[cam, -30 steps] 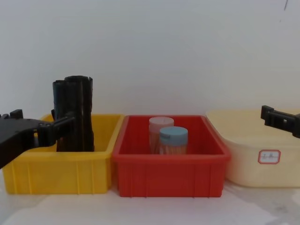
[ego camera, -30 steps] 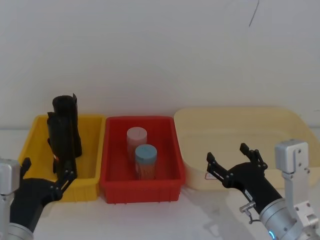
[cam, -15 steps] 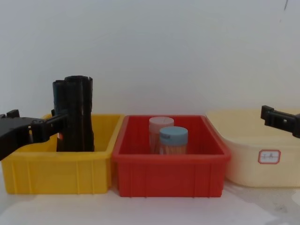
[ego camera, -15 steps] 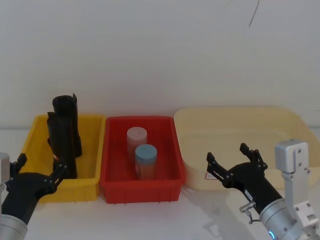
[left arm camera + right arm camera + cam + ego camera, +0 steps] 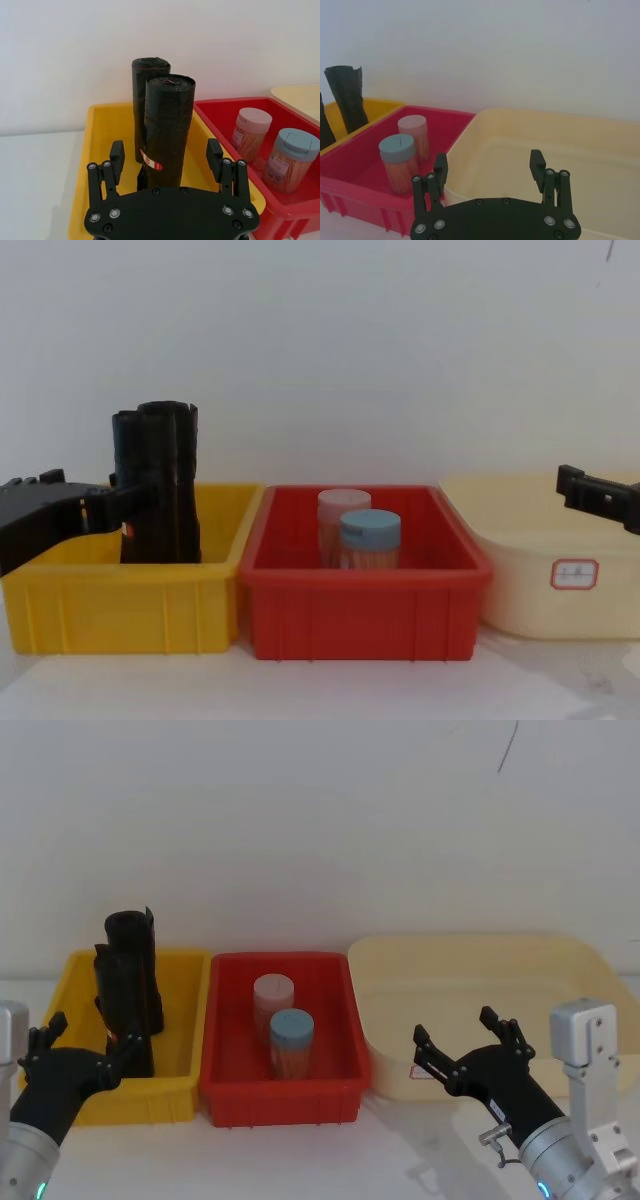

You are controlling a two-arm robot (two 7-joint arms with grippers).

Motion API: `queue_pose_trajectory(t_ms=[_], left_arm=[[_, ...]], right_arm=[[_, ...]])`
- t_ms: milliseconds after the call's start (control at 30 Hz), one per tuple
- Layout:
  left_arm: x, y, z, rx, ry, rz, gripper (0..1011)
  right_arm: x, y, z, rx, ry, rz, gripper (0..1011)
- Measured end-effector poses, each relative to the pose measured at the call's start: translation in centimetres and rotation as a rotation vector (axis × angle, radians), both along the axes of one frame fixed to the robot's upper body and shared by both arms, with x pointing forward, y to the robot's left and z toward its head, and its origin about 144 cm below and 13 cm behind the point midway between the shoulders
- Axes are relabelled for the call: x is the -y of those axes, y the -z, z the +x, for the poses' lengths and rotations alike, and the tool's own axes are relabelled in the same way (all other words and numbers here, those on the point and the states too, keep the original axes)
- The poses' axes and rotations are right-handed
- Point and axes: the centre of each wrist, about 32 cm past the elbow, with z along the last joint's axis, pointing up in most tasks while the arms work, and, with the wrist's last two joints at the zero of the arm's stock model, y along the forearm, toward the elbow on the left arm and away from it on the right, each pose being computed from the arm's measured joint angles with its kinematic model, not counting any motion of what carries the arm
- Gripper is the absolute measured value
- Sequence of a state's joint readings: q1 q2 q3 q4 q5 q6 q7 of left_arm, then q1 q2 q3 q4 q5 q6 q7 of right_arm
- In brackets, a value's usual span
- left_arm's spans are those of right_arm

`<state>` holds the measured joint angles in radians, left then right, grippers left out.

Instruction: Pick up the garbage bag with the one hand and transfer it to the other hand.

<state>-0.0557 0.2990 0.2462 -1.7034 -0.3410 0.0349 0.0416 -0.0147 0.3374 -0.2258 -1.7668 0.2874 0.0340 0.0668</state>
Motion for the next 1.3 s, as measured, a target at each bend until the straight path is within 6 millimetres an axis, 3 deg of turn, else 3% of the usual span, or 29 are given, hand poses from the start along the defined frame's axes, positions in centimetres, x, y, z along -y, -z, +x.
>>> queue_pose_trajectory(t_ms=[1300], left_arm=[[-0.5,-0.1,5.7,0.031,0.093,-0.006,968]], right_arm=[[0.0,0.0,0.0,0.000,0.000,0.000,1001]])
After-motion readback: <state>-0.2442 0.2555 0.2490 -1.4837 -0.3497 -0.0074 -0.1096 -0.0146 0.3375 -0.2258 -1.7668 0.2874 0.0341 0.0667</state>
